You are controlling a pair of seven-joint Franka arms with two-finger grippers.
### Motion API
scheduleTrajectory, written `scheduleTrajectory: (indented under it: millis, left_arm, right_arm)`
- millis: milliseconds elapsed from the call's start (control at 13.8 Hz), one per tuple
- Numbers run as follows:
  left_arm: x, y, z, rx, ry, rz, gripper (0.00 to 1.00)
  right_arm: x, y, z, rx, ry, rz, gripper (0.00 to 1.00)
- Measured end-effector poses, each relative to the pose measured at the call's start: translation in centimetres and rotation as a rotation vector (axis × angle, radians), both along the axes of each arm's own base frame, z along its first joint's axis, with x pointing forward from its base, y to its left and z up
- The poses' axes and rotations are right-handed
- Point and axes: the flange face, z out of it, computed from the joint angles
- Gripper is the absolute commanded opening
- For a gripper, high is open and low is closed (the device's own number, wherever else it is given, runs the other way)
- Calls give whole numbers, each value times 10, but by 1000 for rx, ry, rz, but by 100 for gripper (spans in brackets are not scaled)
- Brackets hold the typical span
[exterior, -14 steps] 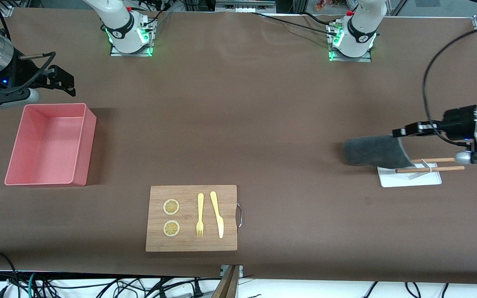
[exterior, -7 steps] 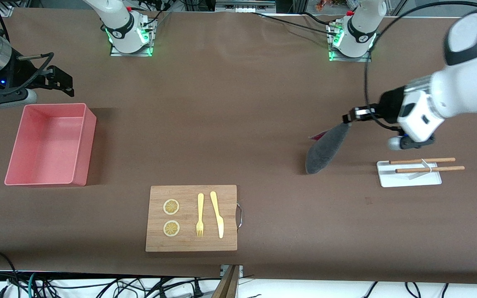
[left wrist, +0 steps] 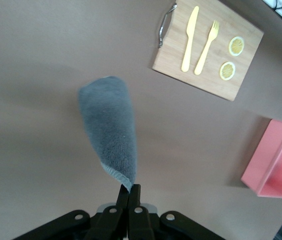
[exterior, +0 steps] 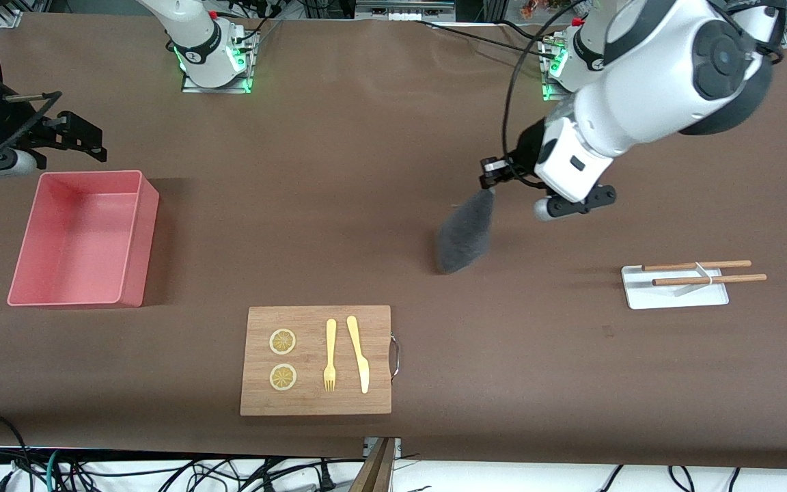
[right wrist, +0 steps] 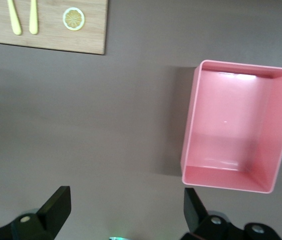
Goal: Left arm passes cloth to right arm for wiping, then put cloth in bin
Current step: 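Carry the cloth toward center while the right gripper reaches toward it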
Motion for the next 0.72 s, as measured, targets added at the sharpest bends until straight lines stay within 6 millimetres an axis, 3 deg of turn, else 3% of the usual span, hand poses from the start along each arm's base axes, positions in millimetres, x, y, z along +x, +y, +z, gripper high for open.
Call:
scheduleTrajectory:
  millis: [217,505,722]
  left_arm:
    - [-10,-43,-1,-34,18,122,0]
    - [-11,-54,3,-52,69,285,0]
    - [-14,-69,14,-88,74,356,0]
  right_arm:
    - [-4,13,-6,45,42,137,100]
    - [-1,51,-26,271,77,350,100]
    - [10,118,-59,368,64,528,100]
